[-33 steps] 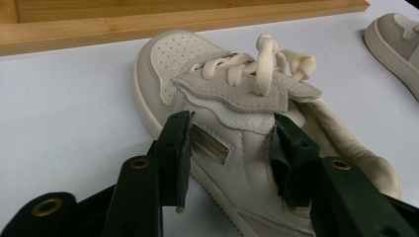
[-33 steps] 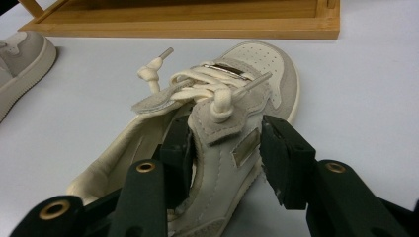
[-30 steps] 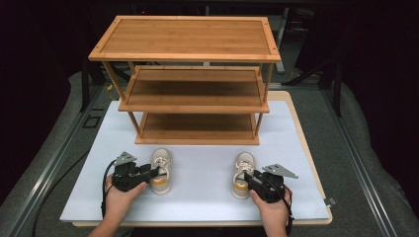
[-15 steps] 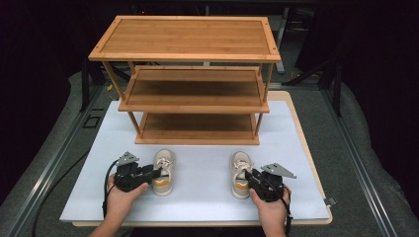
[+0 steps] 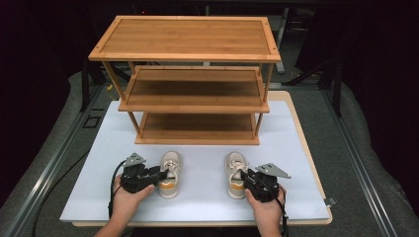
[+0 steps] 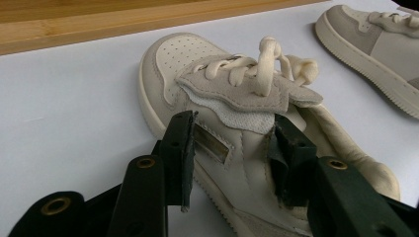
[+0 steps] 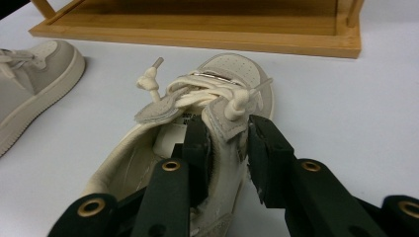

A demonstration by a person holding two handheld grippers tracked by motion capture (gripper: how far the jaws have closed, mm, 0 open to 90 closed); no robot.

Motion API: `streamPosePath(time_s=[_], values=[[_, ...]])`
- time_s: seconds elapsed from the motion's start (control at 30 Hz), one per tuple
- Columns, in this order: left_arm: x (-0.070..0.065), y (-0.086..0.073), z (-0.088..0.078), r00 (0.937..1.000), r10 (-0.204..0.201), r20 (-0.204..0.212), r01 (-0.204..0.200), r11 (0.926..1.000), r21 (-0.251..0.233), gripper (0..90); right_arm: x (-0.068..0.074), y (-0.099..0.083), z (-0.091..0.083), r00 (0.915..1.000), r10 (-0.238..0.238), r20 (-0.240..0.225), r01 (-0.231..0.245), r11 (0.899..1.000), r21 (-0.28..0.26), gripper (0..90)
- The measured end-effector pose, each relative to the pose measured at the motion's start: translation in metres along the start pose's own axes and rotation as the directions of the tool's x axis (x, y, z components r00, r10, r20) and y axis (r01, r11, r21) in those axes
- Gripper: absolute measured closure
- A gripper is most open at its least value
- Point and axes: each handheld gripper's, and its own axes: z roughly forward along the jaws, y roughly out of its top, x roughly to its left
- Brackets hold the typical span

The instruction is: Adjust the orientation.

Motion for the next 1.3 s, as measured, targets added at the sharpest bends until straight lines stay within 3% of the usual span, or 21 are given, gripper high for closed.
streamPosePath(time_s=[0.37, 0.73, 1.1, 1.13, 1.17, 1.23, 1.3], values=[[-0.012, 0.005, 0.01, 0.9993, 0.011, 0.036, -0.011, 0.9999, 0.012, 57.2, 0.018, 0.003, 0.006, 0.9984, -0.056, -0.013, 0.056, 0.998, 0.015, 72.5], [-0.023, 0.009, 0.021, 0.9978, 0.012, 0.065, -0.013, 0.9998, 0.013, 57.2, 0.041, 0.008, 0.02, 0.9968, -0.067, -0.043, 0.068, 0.998, 0.015, 73.2], [-0.033, 0.012, 0.03, 0.9961, 0.025, 0.084, -0.026, 0.9996, 0.014, 57.1, 0.062, 0.006, 0.028, 0.9952, -0.094, -0.03, 0.094, 0.996, 0.01, 72.6], [-0.034, 0.012, 0.031, 0.9961, 0.017, 0.086, -0.018, 0.9998, 0.009, 57.1, 0.065, 0.005, 0.028, 0.9949, -0.1, 0.01, 0.1, 0.995, 0.017, 72.5], [-0.035, 0.012, 0.032, 0.9959, 0.022, 0.088, -0.023, 0.9997, 0.01, 57.1, 0.065, 0.005, 0.029, 0.9944, -0.097, -0.041, 0.098, 0.995, 0.006, 72.4], [-0.038, 0.012, 0.034, 0.9961, 0.032, 0.082, -0.033, 0.9994, 0.006, 57.1, 0.068, 0.005, 0.029, 0.996, -0.088, -0.012, 0.088, 0.996, 0.013, 71.8], [-0.04, 0.012, 0.035, 0.9966, 0.033, 0.076, -0.034, 0.9994, 0.008, 57.1, 0.071, 0.004, 0.03, 0.9966, -0.074, -0.035, 0.075, 0.997, 0.016, 71.0]])
